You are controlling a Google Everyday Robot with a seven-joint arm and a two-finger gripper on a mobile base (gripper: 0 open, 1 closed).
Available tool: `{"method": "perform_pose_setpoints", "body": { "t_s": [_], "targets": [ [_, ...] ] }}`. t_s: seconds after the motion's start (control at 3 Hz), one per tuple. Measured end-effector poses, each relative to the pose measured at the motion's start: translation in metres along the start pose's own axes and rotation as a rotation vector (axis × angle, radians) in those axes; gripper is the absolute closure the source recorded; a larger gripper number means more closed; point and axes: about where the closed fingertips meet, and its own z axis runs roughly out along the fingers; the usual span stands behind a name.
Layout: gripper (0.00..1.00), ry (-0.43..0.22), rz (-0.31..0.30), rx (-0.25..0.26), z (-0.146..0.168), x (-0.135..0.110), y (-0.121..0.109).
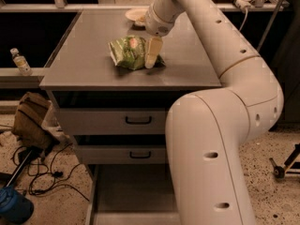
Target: Place green jalapeno chip bag into bottom drawer
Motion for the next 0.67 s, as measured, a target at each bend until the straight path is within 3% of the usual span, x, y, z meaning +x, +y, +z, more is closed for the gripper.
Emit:
{"method": "perform_pose_setpoints", "body": {
  "t_s": [0.33,0.67],
  "targets": [
    [0.18,-0.035,-0.011,-0.061,0.0181,-0.0073,0.0094],
    [0.43,-0.038,-0.011,-0.066,0.0193,-0.0077,0.0103]
  ]
}}
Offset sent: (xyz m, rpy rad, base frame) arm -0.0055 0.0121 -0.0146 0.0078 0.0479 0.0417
